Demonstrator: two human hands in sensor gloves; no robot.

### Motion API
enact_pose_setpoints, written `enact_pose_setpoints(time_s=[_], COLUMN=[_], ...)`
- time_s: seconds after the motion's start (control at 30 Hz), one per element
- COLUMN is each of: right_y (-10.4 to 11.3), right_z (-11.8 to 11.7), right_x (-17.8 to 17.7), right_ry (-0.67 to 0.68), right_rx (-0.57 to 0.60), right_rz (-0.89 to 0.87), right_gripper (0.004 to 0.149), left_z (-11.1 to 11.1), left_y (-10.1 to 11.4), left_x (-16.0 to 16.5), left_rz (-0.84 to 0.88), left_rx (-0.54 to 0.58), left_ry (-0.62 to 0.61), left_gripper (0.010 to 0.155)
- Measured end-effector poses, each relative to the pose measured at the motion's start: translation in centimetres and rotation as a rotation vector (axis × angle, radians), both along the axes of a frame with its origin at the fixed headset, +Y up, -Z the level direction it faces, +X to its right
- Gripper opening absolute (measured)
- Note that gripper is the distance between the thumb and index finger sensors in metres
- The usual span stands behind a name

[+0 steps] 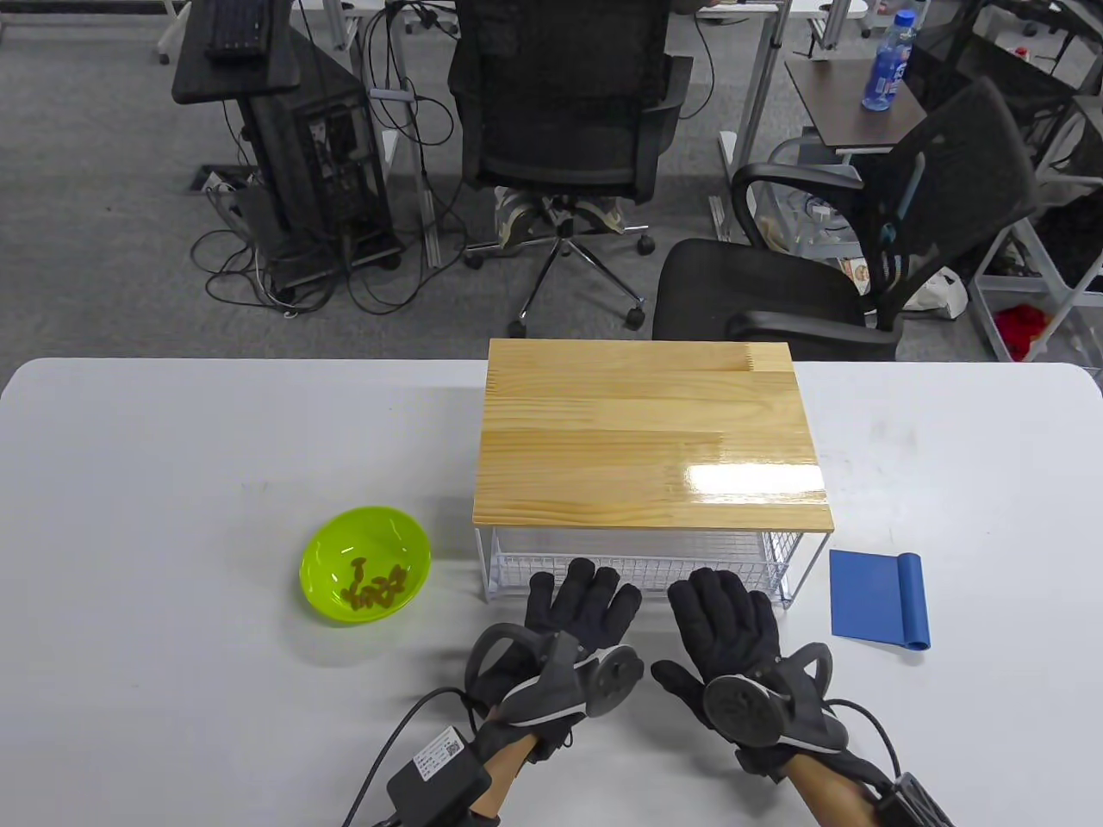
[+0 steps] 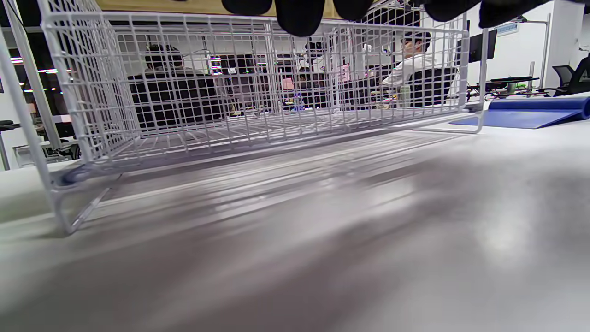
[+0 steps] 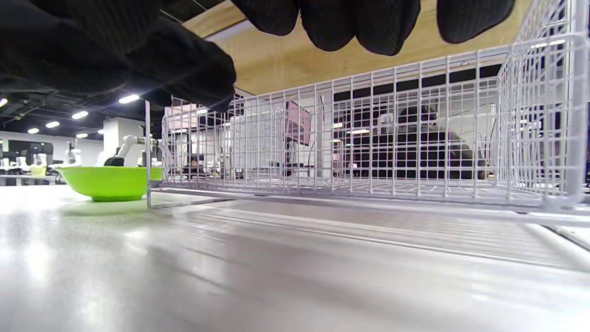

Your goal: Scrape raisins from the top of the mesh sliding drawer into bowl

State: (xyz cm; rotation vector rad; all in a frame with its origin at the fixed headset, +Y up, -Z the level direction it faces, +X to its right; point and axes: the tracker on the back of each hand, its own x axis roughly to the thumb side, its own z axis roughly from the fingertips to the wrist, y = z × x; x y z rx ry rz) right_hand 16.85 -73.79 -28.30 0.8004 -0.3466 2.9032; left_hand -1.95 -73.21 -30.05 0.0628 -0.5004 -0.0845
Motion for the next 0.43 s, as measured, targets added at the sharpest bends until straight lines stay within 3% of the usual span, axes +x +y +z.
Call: enact_pose_setpoints(time_s=[0.43], right_y=[-0.39], right_z=[-0.27], right_x=[0.07], right_ry=[-0.023], right_rx=[-0.036], right_rz=[0.016], right_gripper=[0.082], left_z=[0.22], left_y=[0.10], left_x=[0.39], left_rz=[-0.008], left_rx=[0.002], left_ry=[-0.009], left_gripper=[0.076])
